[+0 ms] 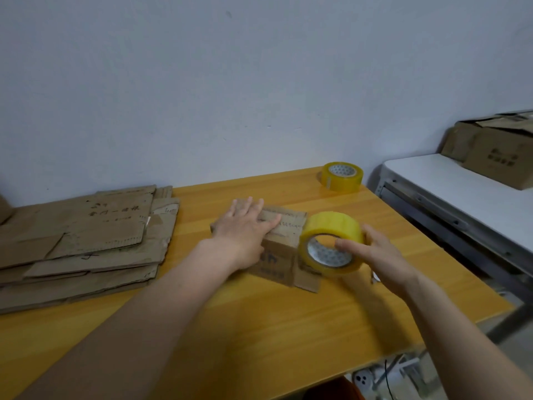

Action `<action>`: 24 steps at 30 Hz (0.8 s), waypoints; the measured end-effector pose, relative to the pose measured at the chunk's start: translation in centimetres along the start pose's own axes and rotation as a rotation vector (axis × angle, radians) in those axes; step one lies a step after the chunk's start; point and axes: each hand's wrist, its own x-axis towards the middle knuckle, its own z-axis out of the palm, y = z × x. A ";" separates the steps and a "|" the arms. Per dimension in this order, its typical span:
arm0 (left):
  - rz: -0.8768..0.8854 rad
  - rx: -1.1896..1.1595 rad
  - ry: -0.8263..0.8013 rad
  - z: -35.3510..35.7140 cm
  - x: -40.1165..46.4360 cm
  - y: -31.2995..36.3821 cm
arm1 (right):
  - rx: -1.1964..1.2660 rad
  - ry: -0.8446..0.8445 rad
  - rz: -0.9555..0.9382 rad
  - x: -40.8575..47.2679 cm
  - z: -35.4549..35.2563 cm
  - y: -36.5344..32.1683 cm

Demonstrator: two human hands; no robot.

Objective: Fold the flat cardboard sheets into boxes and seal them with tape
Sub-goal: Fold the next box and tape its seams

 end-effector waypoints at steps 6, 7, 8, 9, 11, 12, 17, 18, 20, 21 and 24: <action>0.045 -0.344 -0.077 1.0 -1.3 1.1 | 0.083 -0.365 0.018 -1.1 3.6 -2.4; 0.059 -0.366 -0.048 1.1 -1.3 0.3 | 0.130 -0.358 0.025 -1.3 4.0 -2.4; 0.075 -0.378 -0.023 1.2 -1.4 -0.4 | 0.175 -0.355 0.038 -1.5 4.3 -2.4; 0.085 -0.384 -0.002 1.3 -1.4 -0.9 | 0.206 -0.350 0.049 -1.7 4.6 -2.5; 0.077 -0.392 0.035 1.5 -1.6 -1.4 | 0.223 -0.328 0.045 -1.9 5.2 -2.7; 0.066 -0.391 0.049 1.5 -1.6 -1.5 | 0.226 -0.314 0.041 -2.0 5.6 -2.8; 0.073 -0.354 0.046 1.4 -1.2 -2.7 | 0.249 -0.262 0.033 -3.1 7.5 -3.2; 0.081 -0.351 0.045 1.4 -1.1 -3.0 | 0.235 -0.277 0.038 -3.3 7.9 -3.1; 0.080 -0.356 0.043 1.4 -1.0 -3.4 | 0.208 -0.299 0.090 -3.8 8.5 -3.0; 0.074 -0.359 0.043 1.4 -0.8 -3.4 | 0.212 -0.300 0.136 -4.0 8.7 -3.0; 0.055 -0.395 0.044 1.3 -0.5 -3.4 | 0.196 -0.323 0.209 -4.3 9.3 -3.1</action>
